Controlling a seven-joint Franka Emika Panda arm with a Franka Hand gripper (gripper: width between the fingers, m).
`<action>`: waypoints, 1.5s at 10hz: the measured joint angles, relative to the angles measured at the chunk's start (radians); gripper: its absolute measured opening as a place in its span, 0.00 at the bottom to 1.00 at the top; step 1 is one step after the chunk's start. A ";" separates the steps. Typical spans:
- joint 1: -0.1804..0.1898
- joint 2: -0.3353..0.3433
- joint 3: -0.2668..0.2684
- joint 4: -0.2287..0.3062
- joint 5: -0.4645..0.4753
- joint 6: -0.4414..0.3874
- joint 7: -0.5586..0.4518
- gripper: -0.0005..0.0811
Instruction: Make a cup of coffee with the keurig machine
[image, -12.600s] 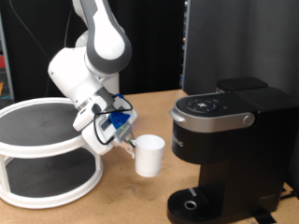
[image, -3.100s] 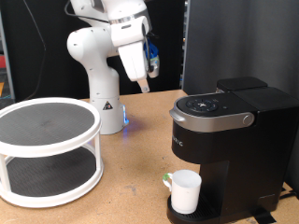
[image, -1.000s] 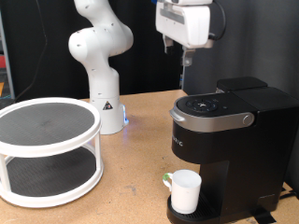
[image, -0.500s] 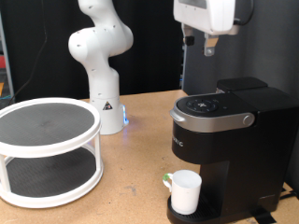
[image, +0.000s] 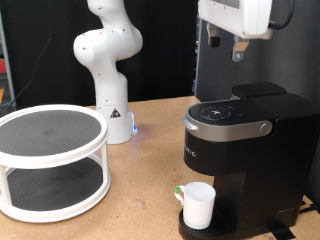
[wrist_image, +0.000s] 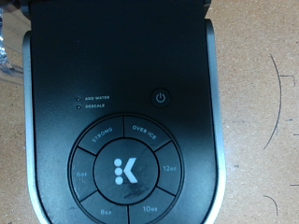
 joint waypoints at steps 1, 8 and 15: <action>0.000 0.013 0.005 0.000 -0.005 0.000 0.000 0.98; 0.001 0.037 0.026 -0.116 -0.066 0.148 0.009 0.98; 0.000 -0.015 0.029 -0.318 -0.123 0.401 0.101 0.29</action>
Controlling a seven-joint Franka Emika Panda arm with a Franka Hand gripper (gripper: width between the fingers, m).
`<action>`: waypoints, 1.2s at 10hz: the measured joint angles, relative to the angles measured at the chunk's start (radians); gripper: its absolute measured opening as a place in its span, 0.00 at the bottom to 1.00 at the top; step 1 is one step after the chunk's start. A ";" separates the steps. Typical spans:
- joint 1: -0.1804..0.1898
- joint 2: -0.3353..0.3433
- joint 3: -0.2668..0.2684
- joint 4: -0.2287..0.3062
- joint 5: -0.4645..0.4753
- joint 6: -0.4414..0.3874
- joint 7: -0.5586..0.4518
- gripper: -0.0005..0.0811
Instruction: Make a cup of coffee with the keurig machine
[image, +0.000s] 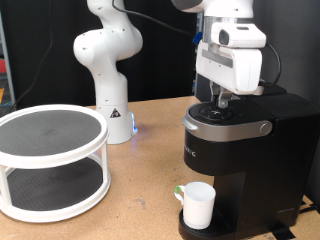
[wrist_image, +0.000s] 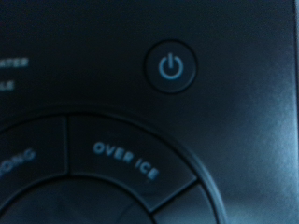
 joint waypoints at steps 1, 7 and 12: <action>0.000 -0.006 0.000 -0.018 -0.002 0.028 0.015 0.08; -0.005 -0.006 -0.001 -0.050 -0.007 0.045 0.038 0.01; -0.011 0.025 -0.010 -0.001 0.019 -0.052 0.047 0.01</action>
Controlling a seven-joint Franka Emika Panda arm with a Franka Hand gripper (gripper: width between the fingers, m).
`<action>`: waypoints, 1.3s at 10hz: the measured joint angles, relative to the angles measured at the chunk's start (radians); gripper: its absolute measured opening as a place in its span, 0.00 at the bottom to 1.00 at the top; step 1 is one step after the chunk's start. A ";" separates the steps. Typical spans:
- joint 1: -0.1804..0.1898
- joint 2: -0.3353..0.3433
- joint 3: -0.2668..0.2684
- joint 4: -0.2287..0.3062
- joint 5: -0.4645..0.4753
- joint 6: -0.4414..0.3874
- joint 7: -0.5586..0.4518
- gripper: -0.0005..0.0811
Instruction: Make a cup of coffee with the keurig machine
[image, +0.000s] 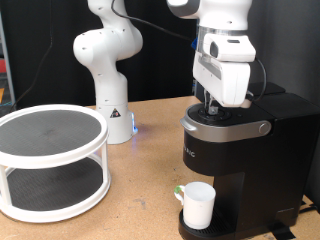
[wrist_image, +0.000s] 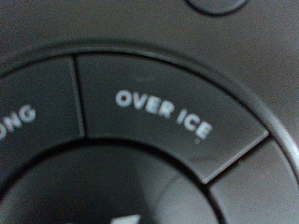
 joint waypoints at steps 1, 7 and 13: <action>-0.002 0.013 -0.001 0.018 0.011 -0.025 0.000 0.01; -0.012 0.052 -0.008 0.091 0.025 -0.199 -0.019 0.01; -0.024 0.071 -0.021 0.117 0.094 -0.220 -0.069 0.01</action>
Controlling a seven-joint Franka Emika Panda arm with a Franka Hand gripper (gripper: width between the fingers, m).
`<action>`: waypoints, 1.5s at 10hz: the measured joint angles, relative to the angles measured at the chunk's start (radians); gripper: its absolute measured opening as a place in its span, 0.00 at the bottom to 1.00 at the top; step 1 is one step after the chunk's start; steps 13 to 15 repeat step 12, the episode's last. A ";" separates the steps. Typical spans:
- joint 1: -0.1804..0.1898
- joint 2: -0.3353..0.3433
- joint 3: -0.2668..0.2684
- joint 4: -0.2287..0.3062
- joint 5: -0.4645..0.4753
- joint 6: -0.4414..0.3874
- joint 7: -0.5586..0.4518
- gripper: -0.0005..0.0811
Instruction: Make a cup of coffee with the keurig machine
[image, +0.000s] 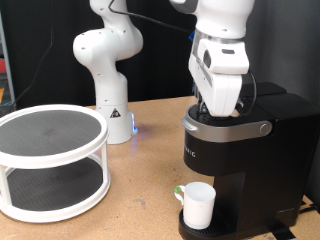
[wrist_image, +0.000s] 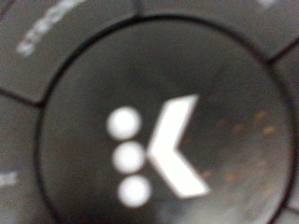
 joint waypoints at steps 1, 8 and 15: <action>-0.002 -0.002 -0.002 -0.006 0.020 0.032 -0.013 0.01; -0.002 -0.019 0.004 -0.012 0.075 0.096 -0.119 0.01; 0.000 -0.089 0.012 0.008 0.074 0.060 -0.123 0.01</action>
